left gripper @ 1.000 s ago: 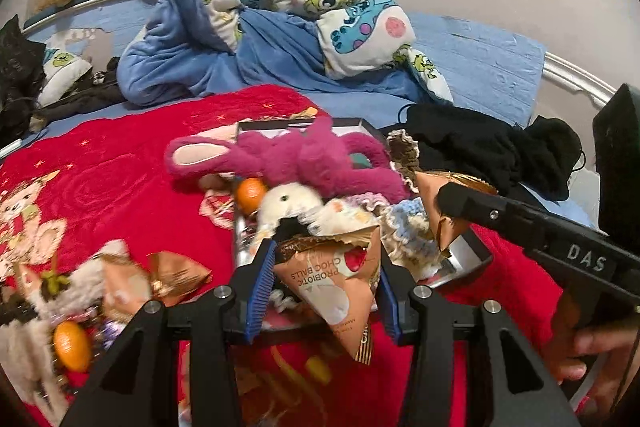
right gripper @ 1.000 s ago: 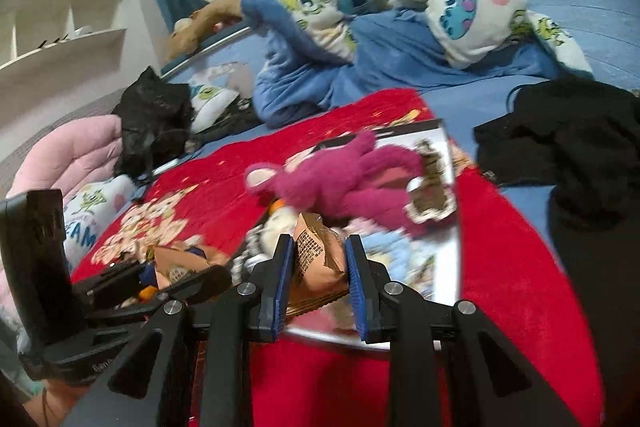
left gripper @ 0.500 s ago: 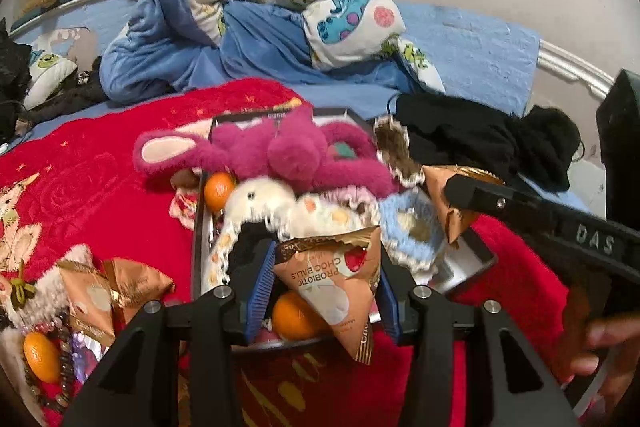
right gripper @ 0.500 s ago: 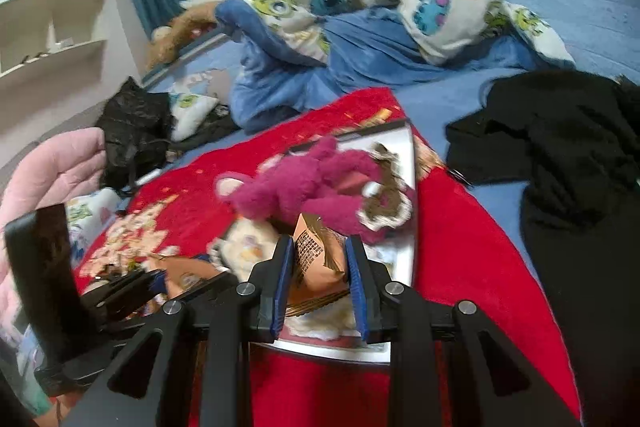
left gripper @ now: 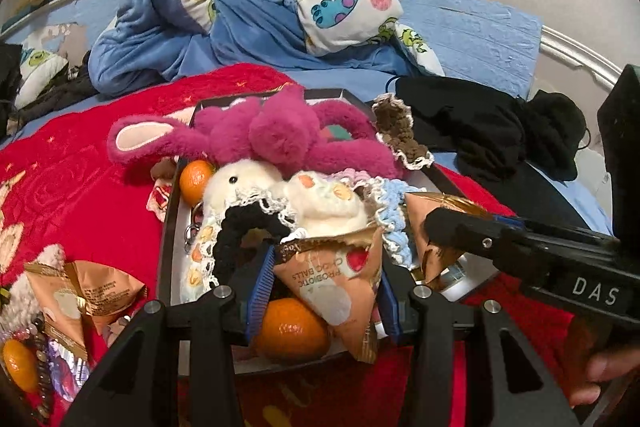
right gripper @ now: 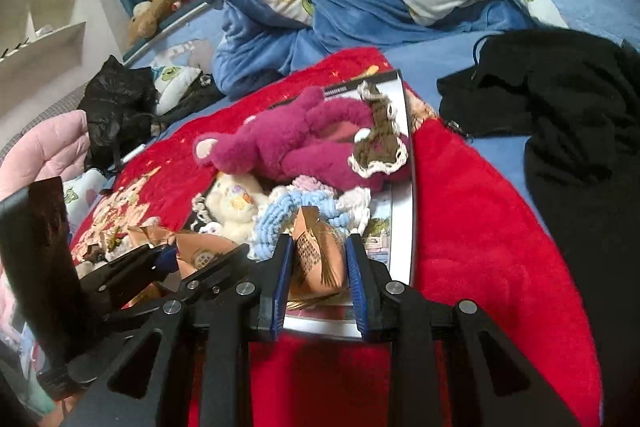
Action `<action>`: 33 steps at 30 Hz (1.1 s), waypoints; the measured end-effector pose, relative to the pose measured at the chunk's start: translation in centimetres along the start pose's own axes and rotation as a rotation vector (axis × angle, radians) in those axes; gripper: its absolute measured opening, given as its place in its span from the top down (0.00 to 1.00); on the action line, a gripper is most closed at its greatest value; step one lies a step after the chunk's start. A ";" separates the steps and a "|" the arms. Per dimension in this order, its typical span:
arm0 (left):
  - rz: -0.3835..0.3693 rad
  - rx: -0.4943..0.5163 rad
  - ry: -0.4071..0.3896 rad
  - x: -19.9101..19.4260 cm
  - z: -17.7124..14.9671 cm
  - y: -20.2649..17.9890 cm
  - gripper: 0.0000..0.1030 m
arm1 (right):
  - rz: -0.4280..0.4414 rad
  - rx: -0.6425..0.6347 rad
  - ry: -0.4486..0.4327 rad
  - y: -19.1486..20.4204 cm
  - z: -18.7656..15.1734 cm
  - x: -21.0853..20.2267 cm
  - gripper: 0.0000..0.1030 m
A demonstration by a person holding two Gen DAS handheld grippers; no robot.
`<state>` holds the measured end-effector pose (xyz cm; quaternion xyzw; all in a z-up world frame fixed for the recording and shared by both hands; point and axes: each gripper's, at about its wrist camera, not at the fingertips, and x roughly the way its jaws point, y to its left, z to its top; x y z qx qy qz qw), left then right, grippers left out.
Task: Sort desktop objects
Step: 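Carry both snack packets over the open black box with both grippers, then open the left gripper over the box while the right gripper opens, dropping both packets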
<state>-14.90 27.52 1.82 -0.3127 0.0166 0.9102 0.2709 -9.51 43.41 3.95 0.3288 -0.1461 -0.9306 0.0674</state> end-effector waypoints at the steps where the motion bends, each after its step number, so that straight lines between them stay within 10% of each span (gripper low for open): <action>1: -0.004 -0.004 0.000 0.1 0.0 0.1 0.54 | -0.005 0.002 -0.002 0.0 0.0 0.2 0.74; 26: 0.010 0.003 -0.023 -0.3 -0.3 -0.2 0.53 | -0.075 -0.054 -0.026 0.8 0.2 -0.1 0.72; 31: 0.017 -0.003 -0.032 -0.6 -0.2 0.0 0.27 | -0.069 -0.044 -0.036 0.7 0.2 -0.4 0.66; 33: 0.006 -0.007 -0.037 -0.8 -0.2 0.1 0.05 | -0.066 -0.037 -0.040 0.5 0.2 -0.5 0.48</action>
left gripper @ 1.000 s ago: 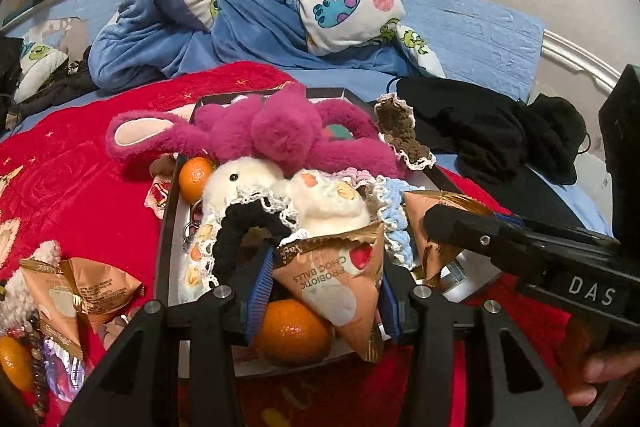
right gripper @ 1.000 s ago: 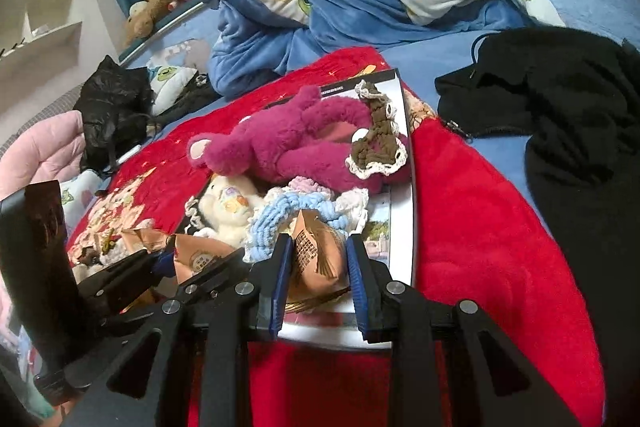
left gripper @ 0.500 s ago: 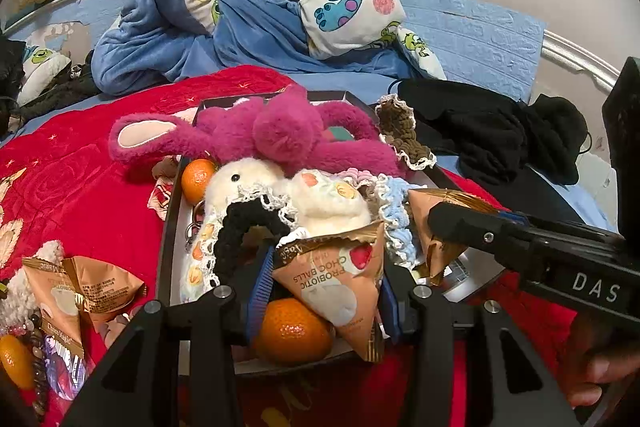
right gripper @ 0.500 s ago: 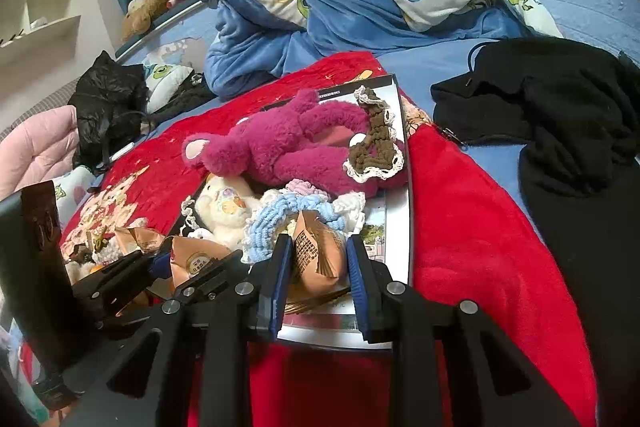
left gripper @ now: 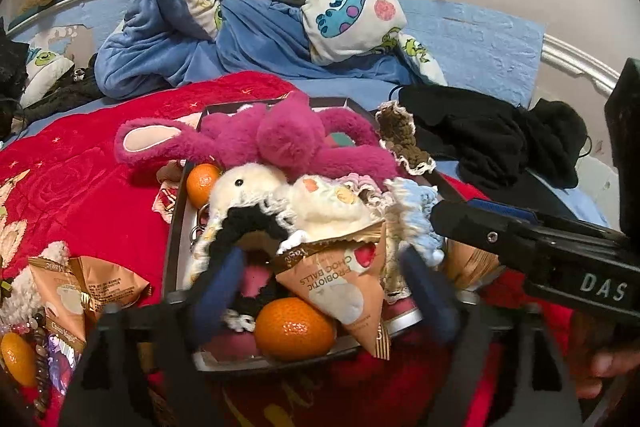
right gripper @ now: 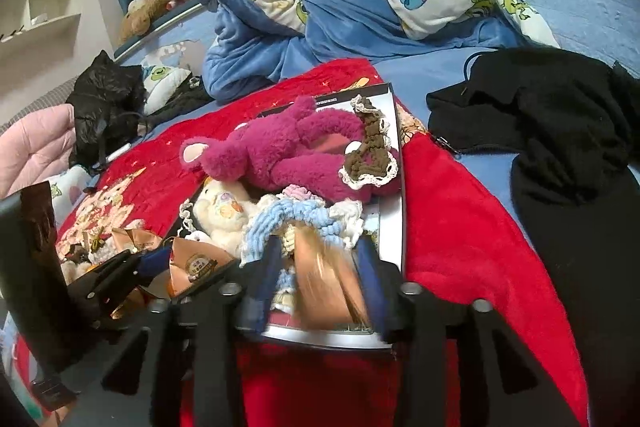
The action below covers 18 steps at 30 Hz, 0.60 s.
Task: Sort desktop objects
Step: 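Open the left gripper over the box while the right gripper opens, dropping both packets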
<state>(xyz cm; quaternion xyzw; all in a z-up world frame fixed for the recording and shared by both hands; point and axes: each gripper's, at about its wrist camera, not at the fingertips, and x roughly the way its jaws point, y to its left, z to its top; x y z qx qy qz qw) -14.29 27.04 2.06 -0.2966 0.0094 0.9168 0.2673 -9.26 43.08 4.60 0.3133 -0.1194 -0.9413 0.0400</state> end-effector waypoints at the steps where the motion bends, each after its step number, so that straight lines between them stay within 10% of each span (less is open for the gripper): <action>1: -0.001 0.001 -0.001 0.0 0.0 0.0 0.00 | 0.001 0.006 -0.005 -0.1 0.0 -0.1 0.41; 6: 0.025 0.025 -0.034 -0.4 0.0 -0.5 0.00 | 0.007 0.026 -0.058 -0.3 0.5 -1.1 0.00; 18: 0.026 0.028 -0.040 -0.6 0.1 -0.3 0.00 | -0.001 0.091 -0.069 -1.7 0.8 -1.5 0.00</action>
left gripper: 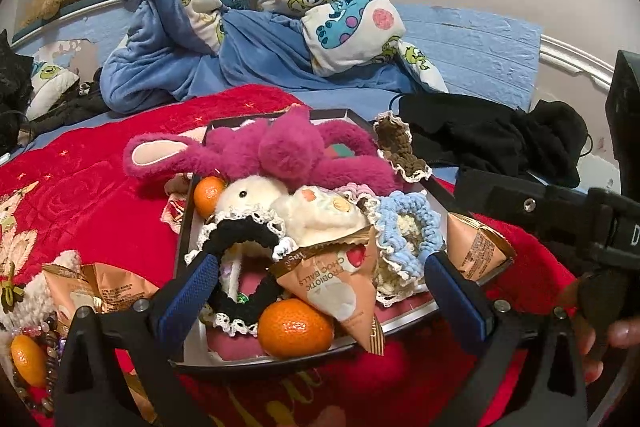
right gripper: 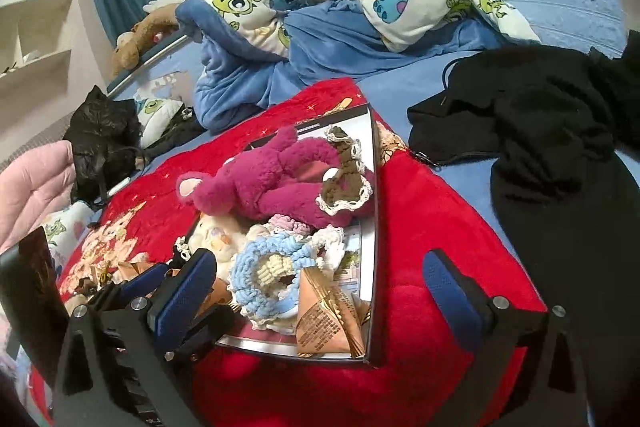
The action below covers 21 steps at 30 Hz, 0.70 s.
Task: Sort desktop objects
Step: 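Open the left gripper over the box while the right gripper opens, dropping both packets, then withdraw both grippers from the box toward the items on the blanket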
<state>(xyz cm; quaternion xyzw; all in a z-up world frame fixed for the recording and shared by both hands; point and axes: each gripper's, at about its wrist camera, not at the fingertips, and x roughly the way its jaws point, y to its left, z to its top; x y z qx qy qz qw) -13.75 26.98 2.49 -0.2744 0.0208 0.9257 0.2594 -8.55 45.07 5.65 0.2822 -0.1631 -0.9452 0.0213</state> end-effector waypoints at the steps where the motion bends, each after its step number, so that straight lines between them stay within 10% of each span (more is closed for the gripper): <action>1: 0.002 0.000 0.000 -0.1 -0.1 0.0 0.00 | -0.003 0.001 0.000 0.0 0.0 0.0 0.00; 21: 0.037 -0.065 -0.049 -2.6 0.2 1.2 0.00 | 0.062 0.043 -0.009 0.5 0.0 -1.0 0.00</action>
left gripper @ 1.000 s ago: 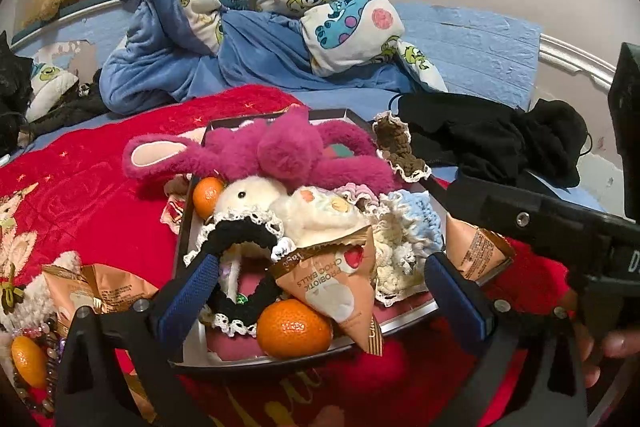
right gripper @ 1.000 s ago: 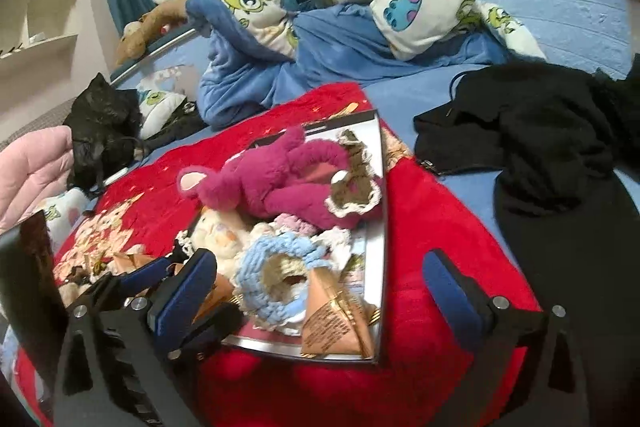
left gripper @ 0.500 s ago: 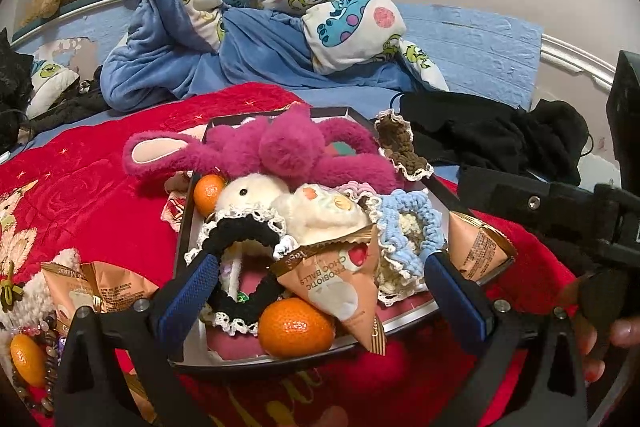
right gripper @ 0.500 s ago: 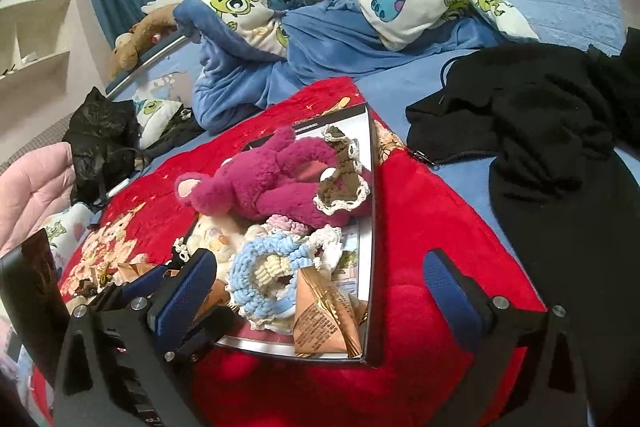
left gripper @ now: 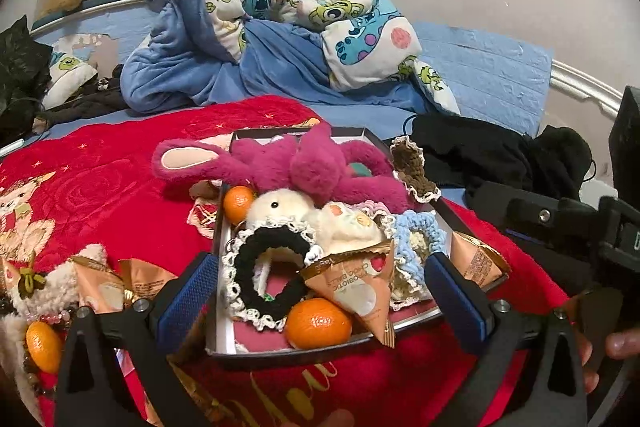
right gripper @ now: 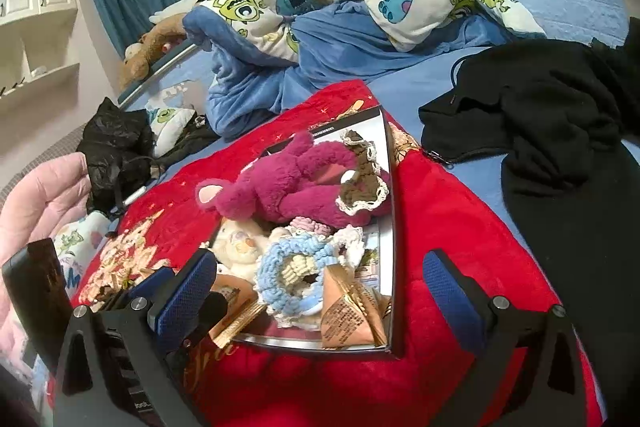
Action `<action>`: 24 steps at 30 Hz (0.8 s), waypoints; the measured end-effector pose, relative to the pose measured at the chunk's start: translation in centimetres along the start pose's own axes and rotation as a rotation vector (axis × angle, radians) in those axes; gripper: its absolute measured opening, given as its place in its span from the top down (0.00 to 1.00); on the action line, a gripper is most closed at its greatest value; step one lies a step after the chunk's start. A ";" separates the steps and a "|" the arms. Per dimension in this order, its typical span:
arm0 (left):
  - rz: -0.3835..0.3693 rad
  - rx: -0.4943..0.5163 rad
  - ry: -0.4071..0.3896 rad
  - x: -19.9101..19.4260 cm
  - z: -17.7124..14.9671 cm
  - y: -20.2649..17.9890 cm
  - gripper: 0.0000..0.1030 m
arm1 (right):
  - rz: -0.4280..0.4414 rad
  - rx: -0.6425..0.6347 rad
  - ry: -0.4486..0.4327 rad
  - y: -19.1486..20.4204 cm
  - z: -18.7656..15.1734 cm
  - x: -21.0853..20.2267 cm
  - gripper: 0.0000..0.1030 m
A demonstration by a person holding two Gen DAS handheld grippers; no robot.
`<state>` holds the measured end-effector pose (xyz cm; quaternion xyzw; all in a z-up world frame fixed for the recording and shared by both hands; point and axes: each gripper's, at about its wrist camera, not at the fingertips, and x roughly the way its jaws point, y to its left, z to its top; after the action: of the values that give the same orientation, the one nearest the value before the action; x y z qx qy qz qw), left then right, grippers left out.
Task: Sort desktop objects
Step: 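Withdraw both grippers from the box toward the items on the blanket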
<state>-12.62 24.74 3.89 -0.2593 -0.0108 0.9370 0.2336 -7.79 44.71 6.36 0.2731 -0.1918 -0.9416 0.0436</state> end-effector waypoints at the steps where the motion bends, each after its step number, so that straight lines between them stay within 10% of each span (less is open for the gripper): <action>1: 0.003 0.000 0.000 -0.2 0.0 0.0 0.00 | 0.003 0.005 -0.002 0.1 0.0 0.0 0.00; 24: 0.212 -0.090 -0.002 -9.3 -1.5 9.6 0.00 | 0.167 -0.024 0.033 10.3 -2.0 2.8 0.00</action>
<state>-9.01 11.91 5.66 -0.2682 -0.0258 0.9554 0.1214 -9.37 34.01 7.40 0.2710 -0.2018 -0.9324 0.1284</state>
